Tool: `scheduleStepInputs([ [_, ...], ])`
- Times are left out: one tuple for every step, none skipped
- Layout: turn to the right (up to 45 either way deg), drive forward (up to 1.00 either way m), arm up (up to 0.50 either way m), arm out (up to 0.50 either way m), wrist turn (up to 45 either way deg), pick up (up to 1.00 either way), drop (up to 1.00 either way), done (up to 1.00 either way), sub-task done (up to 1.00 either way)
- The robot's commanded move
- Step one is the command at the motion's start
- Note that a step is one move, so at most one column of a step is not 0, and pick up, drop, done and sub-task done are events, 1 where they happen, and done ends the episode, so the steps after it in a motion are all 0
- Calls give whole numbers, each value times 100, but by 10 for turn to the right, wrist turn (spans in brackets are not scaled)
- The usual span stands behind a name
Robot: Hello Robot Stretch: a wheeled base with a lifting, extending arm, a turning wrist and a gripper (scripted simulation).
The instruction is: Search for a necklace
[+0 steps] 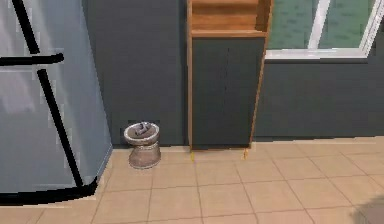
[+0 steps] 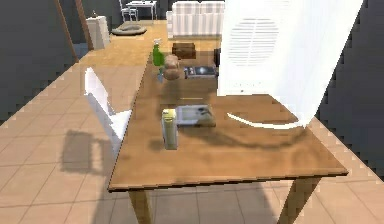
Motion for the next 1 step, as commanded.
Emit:
scheduleStepInputs([
  [-60,0,0,0,0,0,0,0,0],
])
